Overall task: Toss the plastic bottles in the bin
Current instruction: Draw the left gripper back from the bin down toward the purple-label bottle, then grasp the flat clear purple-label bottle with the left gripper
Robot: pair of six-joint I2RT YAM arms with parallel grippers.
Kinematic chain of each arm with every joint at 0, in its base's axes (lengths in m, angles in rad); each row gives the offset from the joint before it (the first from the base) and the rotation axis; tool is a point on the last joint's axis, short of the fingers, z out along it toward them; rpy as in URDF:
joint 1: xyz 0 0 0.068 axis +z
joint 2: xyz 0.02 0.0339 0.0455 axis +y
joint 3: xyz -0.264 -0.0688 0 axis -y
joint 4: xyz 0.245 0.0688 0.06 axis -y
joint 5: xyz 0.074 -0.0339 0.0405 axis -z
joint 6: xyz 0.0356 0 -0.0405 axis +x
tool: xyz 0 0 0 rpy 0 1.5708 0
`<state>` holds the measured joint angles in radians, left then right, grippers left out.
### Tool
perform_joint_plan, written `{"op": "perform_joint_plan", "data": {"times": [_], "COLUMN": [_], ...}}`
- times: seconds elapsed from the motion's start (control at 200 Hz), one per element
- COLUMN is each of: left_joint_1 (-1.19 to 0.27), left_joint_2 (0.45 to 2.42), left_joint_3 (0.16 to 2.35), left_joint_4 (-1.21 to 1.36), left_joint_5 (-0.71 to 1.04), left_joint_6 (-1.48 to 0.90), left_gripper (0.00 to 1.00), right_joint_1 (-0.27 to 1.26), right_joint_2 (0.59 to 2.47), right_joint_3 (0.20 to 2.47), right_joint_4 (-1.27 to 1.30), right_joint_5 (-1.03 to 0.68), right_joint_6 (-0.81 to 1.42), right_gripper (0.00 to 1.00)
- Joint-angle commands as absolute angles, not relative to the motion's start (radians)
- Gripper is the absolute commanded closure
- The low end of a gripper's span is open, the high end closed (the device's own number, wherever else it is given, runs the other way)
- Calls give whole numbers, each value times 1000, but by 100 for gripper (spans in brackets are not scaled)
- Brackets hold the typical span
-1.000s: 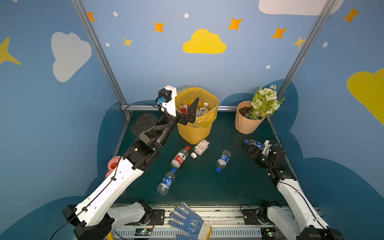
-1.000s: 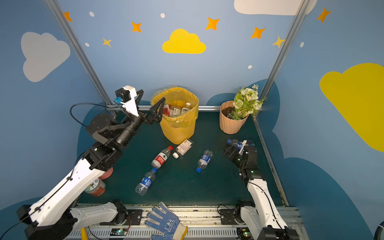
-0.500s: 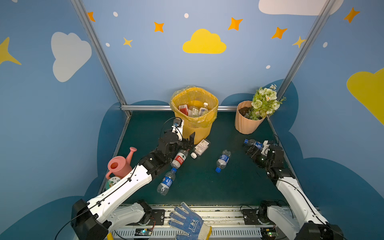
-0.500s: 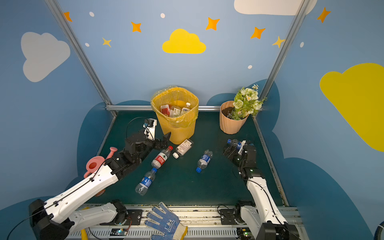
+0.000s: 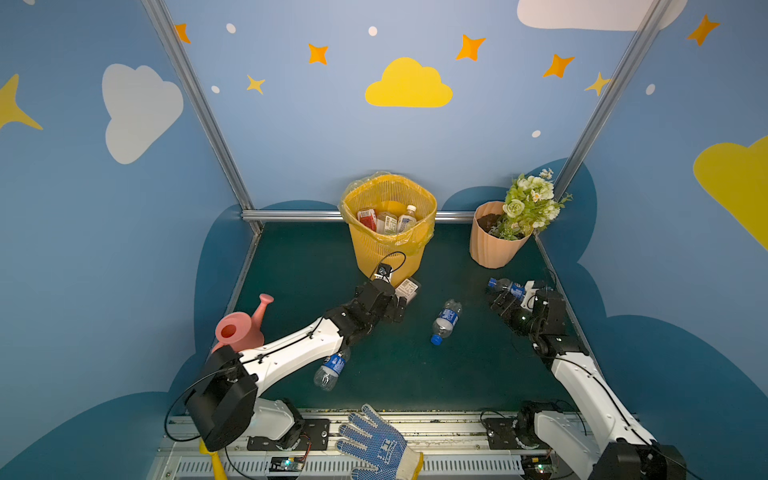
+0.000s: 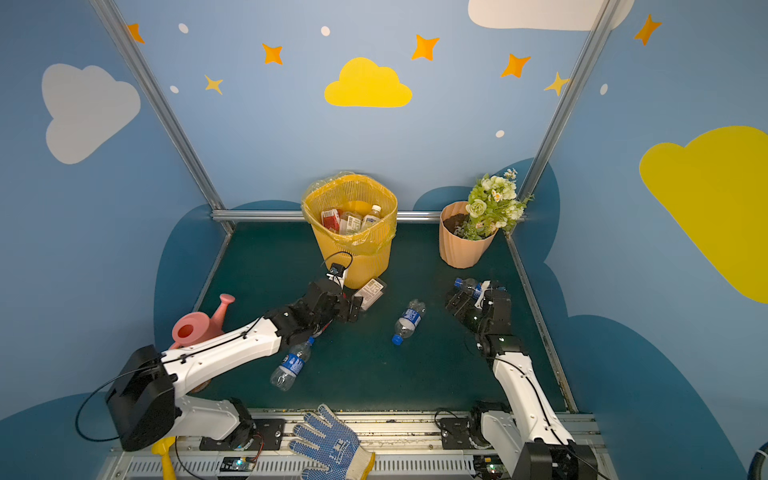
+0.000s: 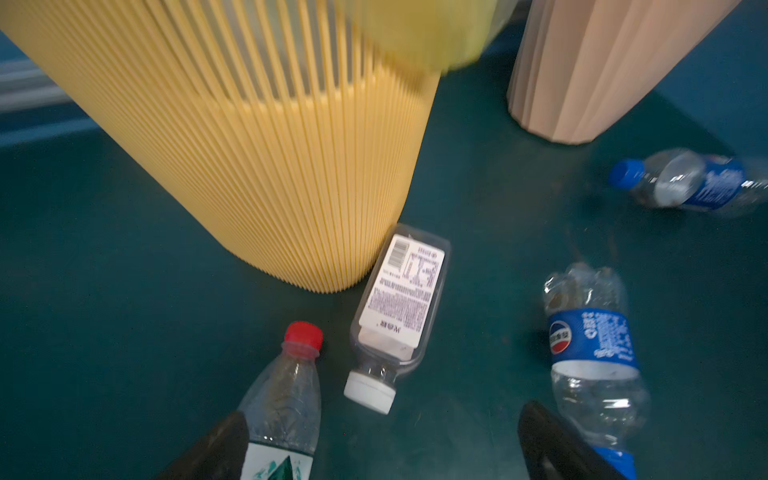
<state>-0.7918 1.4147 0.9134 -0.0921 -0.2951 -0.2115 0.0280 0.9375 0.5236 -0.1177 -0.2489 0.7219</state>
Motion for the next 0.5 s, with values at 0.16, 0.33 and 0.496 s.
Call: {"op": "perform_joint_plan", "data": {"times": [0.16, 0.33, 0.496], "left_joint_1": [-806, -812, -810], "left_joint_2": [1617, 1724, 1810], "left_joint_3": [1055, 1132, 1188], "left_joint_4": [-195, -223, -266], "left_joint_5": [-263, -281, -298], "left_joint_6": [-242, -228, -228], "left_gripper": [0, 0, 0], "right_joint_1": [34, 32, 34], "right_joint_2": [914, 914, 907], "right_joint_3": [542, 540, 539], "right_joint_4": [-119, -125, -135], "right_joint_5": [-215, -213, -207], "right_joint_6": [723, 720, 717], "right_gripper": [8, 8, 8]}}
